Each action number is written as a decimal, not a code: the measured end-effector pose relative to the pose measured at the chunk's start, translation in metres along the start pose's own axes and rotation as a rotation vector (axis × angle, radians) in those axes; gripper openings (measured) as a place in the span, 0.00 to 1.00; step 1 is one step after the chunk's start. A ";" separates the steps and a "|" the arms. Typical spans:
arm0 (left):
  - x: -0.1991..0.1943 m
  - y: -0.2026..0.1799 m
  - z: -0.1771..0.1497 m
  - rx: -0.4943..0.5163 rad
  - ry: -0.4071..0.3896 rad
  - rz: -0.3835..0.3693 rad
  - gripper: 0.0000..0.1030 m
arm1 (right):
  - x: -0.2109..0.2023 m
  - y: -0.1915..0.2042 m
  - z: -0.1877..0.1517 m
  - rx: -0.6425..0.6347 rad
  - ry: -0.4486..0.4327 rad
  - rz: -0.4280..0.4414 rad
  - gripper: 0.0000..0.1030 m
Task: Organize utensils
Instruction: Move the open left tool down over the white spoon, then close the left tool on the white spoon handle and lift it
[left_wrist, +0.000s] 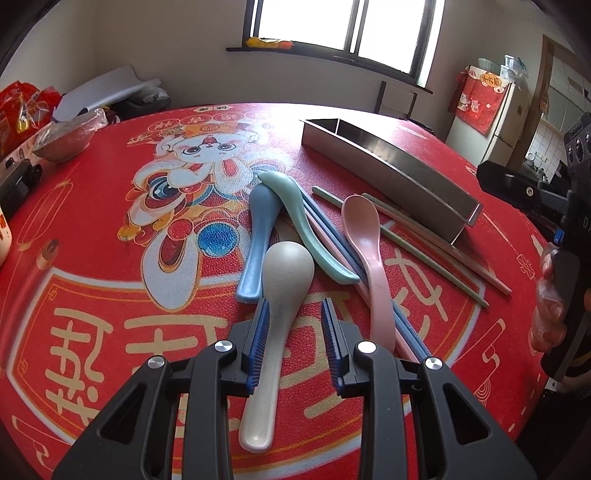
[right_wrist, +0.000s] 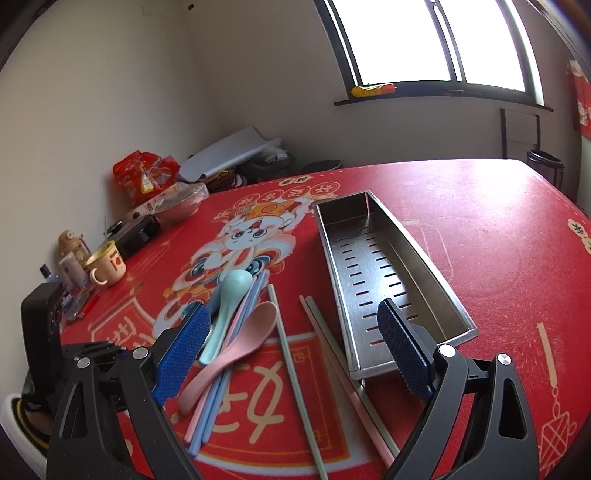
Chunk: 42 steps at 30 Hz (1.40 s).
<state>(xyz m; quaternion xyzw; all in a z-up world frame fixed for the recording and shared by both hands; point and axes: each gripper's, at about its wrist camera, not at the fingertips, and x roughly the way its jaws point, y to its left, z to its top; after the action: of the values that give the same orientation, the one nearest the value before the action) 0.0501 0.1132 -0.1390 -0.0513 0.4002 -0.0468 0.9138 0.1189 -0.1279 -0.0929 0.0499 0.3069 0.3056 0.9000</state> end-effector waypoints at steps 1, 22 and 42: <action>0.001 0.003 0.000 -0.017 0.008 0.000 0.27 | 0.000 0.000 0.000 0.001 0.002 -0.004 0.86; 0.021 0.022 0.017 -0.115 0.131 -0.159 0.19 | 0.014 -0.007 0.005 0.029 0.008 0.000 0.86; 0.004 -0.022 -0.007 0.088 0.103 0.019 0.07 | 0.011 -0.011 0.005 0.022 0.009 0.065 0.86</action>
<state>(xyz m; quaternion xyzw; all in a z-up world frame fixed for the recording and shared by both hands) 0.0465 0.0906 -0.1431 -0.0047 0.4447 -0.0585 0.8937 0.1340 -0.1301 -0.0978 0.0685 0.3125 0.3316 0.8875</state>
